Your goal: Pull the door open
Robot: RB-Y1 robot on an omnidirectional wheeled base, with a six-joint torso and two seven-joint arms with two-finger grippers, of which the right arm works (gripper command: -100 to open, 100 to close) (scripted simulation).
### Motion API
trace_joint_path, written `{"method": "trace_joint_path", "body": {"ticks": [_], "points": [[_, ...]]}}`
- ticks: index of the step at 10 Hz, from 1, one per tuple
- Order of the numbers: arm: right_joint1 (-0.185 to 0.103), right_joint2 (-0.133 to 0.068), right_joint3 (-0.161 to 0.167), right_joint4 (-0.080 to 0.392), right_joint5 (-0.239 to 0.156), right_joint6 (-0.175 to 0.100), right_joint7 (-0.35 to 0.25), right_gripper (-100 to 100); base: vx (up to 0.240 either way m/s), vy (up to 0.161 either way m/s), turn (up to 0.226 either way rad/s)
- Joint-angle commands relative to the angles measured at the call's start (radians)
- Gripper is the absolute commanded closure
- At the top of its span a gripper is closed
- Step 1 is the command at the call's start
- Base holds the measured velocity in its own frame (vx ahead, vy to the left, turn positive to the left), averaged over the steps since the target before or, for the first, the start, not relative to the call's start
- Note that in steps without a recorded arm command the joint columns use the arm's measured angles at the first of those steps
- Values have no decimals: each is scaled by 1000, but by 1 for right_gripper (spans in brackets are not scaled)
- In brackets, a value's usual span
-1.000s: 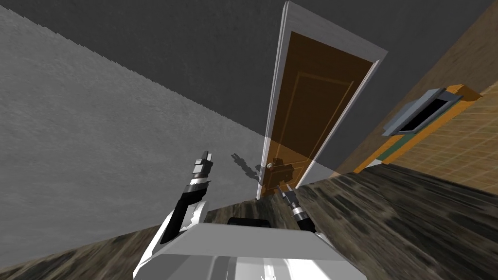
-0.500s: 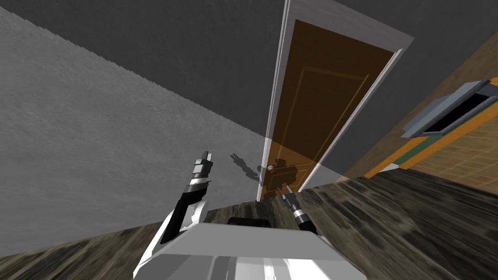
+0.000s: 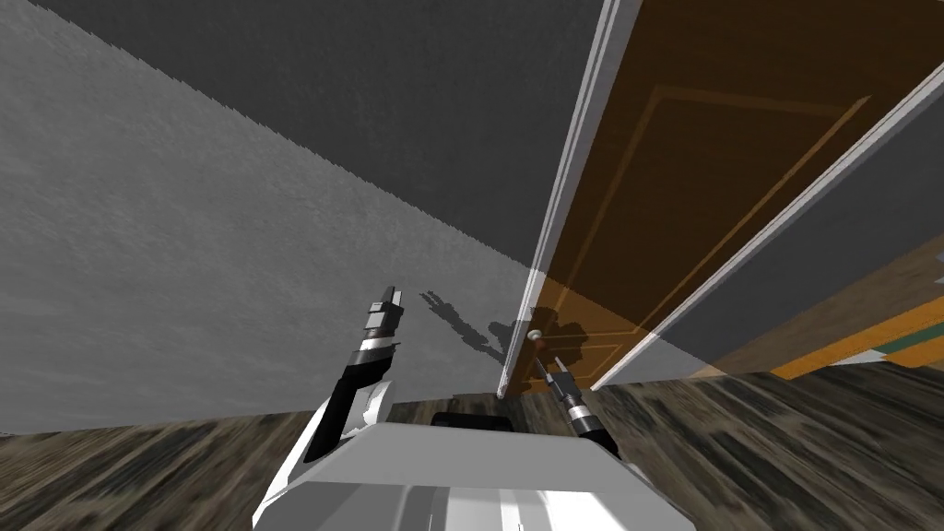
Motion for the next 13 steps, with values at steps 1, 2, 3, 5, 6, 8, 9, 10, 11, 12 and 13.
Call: {"method": "trace_joint_path", "body": {"ticks": [1,2,3,5,6,8,9,10,11,12,13], "points": [[-11,-3,-9,32,-6,-16,8,-100,92,13,11],[-12,-11,-24,53,-19,-28,10,-100,94,24,135],[-13,-19,-38,71,-30,-39,11,-100,141,-7,252],[-7,-21,-41,69,-32,-40,9,-100,123,-10,93],[-7,-21,-41,69,-32,-40,9,100,-13,-3,-25],[-7,-21,-41,69,-32,-40,9,100,-21,-2,3],[-7,-21,-41,69,-32,-40,9,100,-10,-1,2],[-7,-21,-41,69,-32,-40,9,100,-5,0,-3],[-7,-21,-41,69,-32,-40,9,100,0,0,0],[-10,-23,-38,70,-47,-35,-23,100,-38,-28,111],[-12,-23,-35,71,-59,-33,-47,100,-92,-53,155]]}}
